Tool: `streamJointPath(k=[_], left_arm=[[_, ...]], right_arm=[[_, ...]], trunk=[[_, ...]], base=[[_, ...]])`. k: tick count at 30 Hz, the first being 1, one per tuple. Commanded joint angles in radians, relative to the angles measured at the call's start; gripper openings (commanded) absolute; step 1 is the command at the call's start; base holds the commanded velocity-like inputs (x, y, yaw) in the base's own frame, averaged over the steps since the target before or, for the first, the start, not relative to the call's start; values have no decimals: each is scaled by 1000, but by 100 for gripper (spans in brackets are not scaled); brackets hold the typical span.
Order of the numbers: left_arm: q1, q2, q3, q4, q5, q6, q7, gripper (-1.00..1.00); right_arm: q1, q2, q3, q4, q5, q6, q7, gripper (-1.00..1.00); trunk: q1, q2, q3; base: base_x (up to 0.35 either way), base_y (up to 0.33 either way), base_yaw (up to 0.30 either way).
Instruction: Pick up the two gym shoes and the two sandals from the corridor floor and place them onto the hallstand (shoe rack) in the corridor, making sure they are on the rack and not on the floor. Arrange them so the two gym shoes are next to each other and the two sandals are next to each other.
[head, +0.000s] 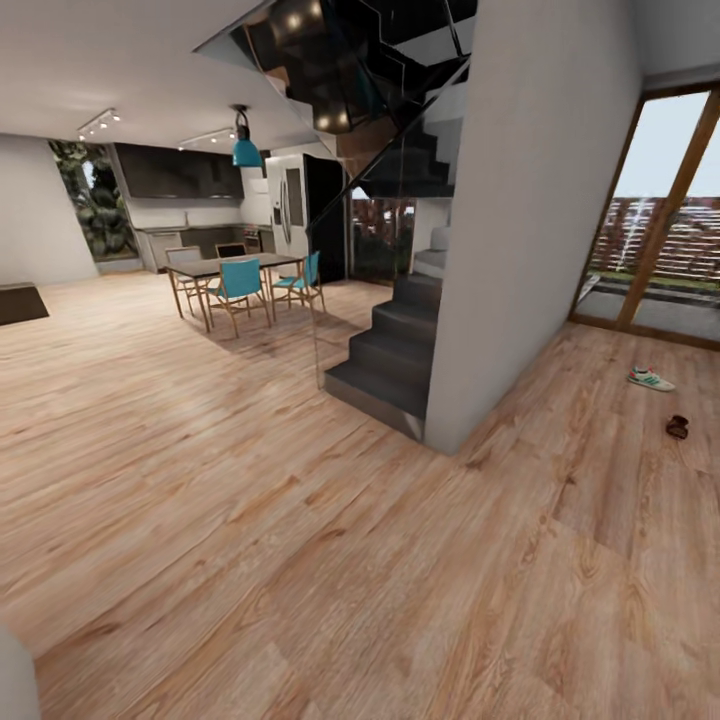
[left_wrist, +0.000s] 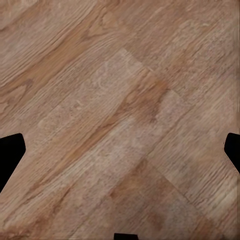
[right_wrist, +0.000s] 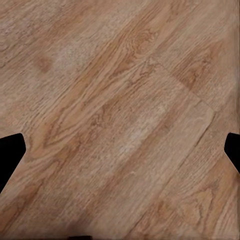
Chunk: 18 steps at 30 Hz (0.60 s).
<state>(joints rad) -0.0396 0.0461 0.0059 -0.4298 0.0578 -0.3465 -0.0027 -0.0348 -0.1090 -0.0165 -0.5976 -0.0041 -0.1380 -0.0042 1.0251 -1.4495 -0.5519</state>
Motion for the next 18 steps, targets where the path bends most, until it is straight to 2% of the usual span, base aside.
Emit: streamJointPath(k=[1, 18], left_arm=[[0, 0, -2, 0, 10, -3, -1, 100], [0, 0, -3, 0, 25, -4, -2, 100]], right_arm=[[-1, 0, 0, 1, 0, -3, 0, 100], [-1, 0, 0, 1, 0, -3, 0, 100]], trunk=[[0, 0, -2], [0, 0, -17]], base=[[-1, 0, -267], [0, 0, -267]])
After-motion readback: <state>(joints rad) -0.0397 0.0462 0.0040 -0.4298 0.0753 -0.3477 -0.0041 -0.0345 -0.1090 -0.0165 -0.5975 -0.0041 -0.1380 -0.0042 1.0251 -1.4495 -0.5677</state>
